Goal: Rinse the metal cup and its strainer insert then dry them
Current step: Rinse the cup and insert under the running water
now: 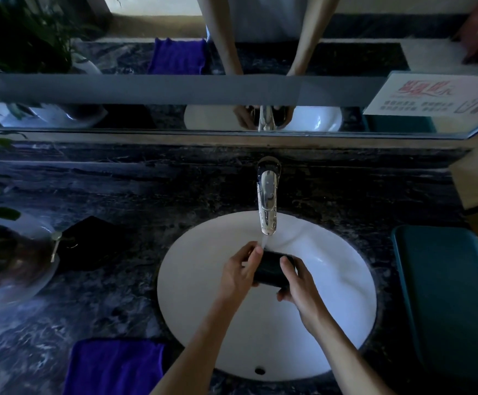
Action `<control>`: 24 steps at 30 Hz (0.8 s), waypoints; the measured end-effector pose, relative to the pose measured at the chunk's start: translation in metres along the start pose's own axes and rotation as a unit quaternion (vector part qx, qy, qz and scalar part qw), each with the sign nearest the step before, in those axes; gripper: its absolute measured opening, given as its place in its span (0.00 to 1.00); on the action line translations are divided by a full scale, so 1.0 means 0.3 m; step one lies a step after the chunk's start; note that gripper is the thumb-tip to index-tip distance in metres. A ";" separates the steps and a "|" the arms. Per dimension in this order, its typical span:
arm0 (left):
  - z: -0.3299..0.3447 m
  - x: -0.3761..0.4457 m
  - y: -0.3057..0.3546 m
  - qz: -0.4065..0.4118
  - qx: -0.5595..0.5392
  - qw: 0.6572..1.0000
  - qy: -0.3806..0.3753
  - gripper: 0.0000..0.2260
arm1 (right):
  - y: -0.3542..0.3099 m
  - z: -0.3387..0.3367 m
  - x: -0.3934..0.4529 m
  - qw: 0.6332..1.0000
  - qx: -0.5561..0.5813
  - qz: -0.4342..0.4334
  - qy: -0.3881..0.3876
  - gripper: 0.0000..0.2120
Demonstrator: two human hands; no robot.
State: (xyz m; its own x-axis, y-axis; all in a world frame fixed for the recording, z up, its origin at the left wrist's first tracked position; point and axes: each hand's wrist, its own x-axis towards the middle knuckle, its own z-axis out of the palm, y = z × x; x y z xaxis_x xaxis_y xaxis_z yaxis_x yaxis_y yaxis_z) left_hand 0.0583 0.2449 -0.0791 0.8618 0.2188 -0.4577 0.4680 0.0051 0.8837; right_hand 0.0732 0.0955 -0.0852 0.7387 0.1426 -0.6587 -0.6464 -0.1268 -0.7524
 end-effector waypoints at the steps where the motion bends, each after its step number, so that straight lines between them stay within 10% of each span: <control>1: -0.008 -0.005 0.003 -0.010 -0.012 1.000 -0.019 0.06 | 0.002 0.004 0.000 1.000 0.005 0.008 -0.003 0.17; 5: -0.031 -0.026 -0.012 -0.029 -0.065 0.994 -0.077 0.23 | -0.008 0.018 -0.005 0.999 0.036 0.033 -0.016 0.21; 15: -0.029 -0.042 -0.047 -0.039 -0.205 0.977 0.052 0.42 | -0.058 0.079 -0.041 0.996 0.039 0.030 -0.080 0.30; 24: -0.043 -0.086 -0.062 -0.035 -0.252 0.966 0.049 0.32 | -0.065 0.109 -0.063 0.996 -0.067 0.052 -0.042 0.23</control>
State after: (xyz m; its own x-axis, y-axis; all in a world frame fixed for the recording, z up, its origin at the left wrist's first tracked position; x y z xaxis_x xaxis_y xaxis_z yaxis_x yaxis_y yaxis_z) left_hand 0.0249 0.2516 -0.0827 0.7968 0.2919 -0.5291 0.3489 0.4927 0.7972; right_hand 0.0656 0.1274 -0.0582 0.6463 0.2031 -0.7355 -0.6838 -0.2735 -0.6764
